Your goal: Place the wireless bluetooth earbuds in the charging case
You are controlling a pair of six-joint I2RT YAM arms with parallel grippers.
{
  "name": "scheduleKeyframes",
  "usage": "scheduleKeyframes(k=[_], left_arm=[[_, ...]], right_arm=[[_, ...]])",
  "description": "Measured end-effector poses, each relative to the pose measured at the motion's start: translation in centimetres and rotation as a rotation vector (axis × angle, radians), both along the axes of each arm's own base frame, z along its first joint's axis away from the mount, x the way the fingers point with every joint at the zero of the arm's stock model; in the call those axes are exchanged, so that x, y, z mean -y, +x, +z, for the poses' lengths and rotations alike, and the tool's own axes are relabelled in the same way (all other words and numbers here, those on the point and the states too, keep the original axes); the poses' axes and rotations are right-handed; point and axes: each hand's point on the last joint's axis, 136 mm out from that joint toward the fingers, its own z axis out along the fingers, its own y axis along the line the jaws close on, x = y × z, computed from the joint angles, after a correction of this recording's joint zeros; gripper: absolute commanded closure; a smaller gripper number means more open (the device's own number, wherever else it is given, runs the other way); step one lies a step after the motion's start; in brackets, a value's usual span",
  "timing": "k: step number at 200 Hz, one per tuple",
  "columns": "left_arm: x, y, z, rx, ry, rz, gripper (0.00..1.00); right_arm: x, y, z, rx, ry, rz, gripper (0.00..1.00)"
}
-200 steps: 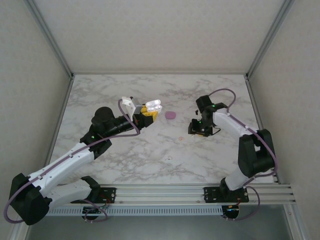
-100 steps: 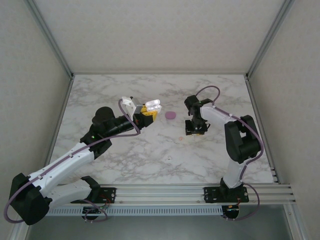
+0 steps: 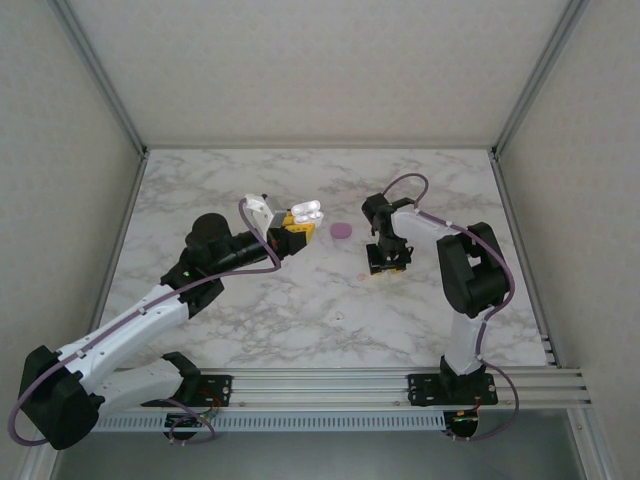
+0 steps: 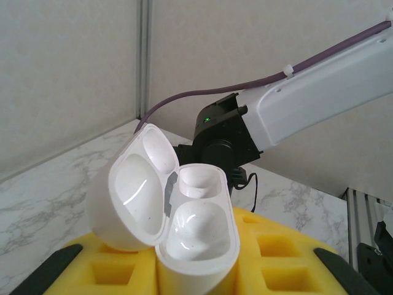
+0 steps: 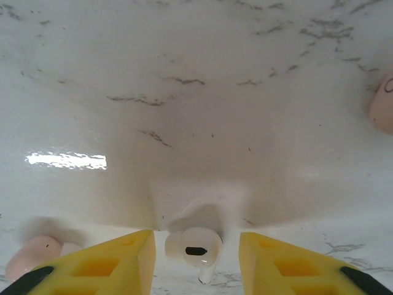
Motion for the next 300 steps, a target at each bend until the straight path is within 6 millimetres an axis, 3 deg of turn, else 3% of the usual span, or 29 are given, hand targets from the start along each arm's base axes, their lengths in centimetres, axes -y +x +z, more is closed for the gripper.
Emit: scheduleKeyframes(k=[244, 272, 300], left_arm=[[0.5, 0.6, -0.4, -0.023, 0.018, 0.000, 0.97], [0.5, 0.6, -0.4, -0.024, 0.019, 0.002, 0.97], [0.5, 1.0, -0.8, -0.030, 0.024, 0.019, 0.97]], right_arm=[[-0.2, -0.3, -0.8, 0.003, 0.018, 0.011, 0.70], [-0.3, -0.1, 0.6, 0.040, 0.038, 0.012, 0.70], [-0.8, 0.7, 4.8, 0.158, 0.097, 0.014, 0.70]])
